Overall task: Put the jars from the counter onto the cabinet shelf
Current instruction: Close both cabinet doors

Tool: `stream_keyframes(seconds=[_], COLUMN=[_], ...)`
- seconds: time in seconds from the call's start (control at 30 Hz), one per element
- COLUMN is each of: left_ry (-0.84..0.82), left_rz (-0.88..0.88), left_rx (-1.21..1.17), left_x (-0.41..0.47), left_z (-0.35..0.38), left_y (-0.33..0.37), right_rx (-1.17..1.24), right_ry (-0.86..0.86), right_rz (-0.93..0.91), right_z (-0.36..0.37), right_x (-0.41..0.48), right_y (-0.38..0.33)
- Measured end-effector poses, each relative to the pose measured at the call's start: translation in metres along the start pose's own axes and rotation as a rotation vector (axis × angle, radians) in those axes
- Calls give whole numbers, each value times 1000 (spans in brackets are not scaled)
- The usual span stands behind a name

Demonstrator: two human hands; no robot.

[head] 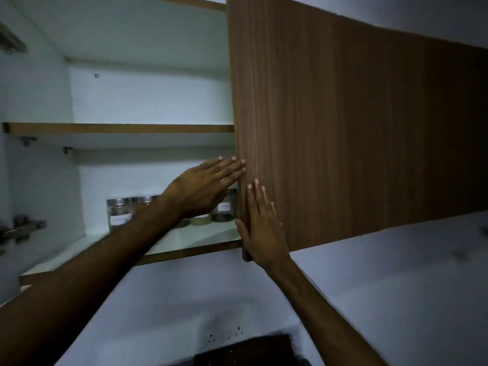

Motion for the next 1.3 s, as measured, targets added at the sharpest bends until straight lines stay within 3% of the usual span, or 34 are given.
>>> stream_keyframes(seconds=[0.43,0.87,1.17,1.3], left_ry=[-56,-152,-159,-223], left_rz=[-286,-348,-334,-279], left_rx=[-97,-74,-12,33], left_x=[10,6,-6,-6], left_z=[61,33,-4,-2], left_y=[26,35,35,40], right_rx=[-31,-108,-205,-2], right_ry=[-30,-42,166,-24], right_rz=[-151,-141,-275,-254], right_z=[46,38,9,18], right_x=[30,25,19,24], right_y=[52,40,6,16])
Point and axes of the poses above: each hand's wrist, its own x-axis towards the middle knuckle, its own z-axis out of the palm, y = z × x, the point moved 7 cm from there along x, towards the middle knuckle, and after that the axes turned 13 degrees about x, right-handed, at the moved point
